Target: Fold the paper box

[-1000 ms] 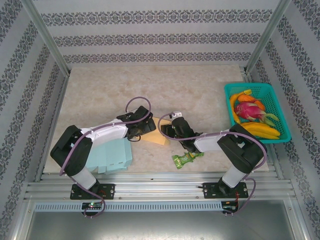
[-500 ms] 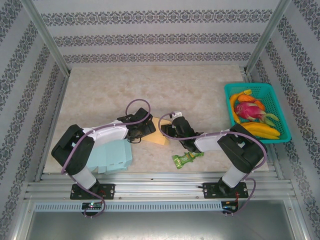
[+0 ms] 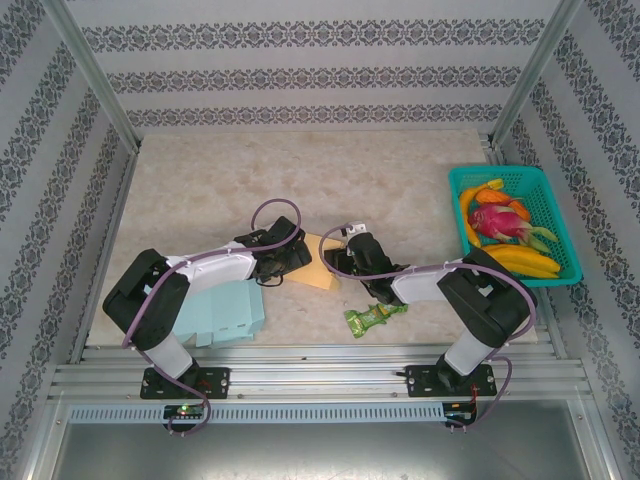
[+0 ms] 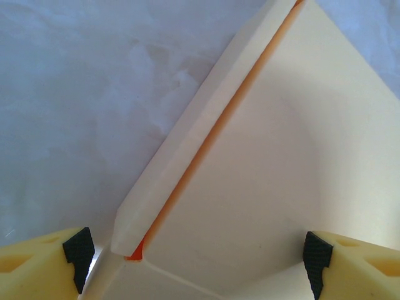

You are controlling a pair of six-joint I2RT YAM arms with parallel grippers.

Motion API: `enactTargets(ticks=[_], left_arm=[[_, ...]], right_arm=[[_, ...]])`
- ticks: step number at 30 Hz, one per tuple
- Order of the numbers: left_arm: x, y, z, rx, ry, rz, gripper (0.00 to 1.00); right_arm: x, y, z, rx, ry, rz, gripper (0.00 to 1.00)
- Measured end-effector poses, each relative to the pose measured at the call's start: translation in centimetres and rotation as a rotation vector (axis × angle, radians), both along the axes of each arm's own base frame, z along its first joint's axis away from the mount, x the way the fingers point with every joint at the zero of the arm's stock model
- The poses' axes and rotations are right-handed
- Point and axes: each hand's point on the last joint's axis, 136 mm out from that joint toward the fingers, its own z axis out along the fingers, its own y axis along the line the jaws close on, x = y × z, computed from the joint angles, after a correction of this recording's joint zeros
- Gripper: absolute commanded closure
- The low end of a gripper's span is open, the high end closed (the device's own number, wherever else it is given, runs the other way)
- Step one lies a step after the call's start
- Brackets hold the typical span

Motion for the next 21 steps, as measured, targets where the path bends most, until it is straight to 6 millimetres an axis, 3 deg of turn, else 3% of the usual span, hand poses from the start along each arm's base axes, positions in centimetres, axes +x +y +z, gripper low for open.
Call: enactTargets(ticks=[13, 21], left_arm=[[0.8, -0.4, -0.1, -0.013, -0.026, 0.003, 0.13], [1.0, -0.5, -0.1, -0.017, -0.037, 0.006, 0.13]], right_arm=[[-1.0, -0.5, 0.4, -0.026, 0.035, 0.018, 0.42], [-3.3, -0.2, 3.8, -0.024, -0.029, 0.056, 0.44]])
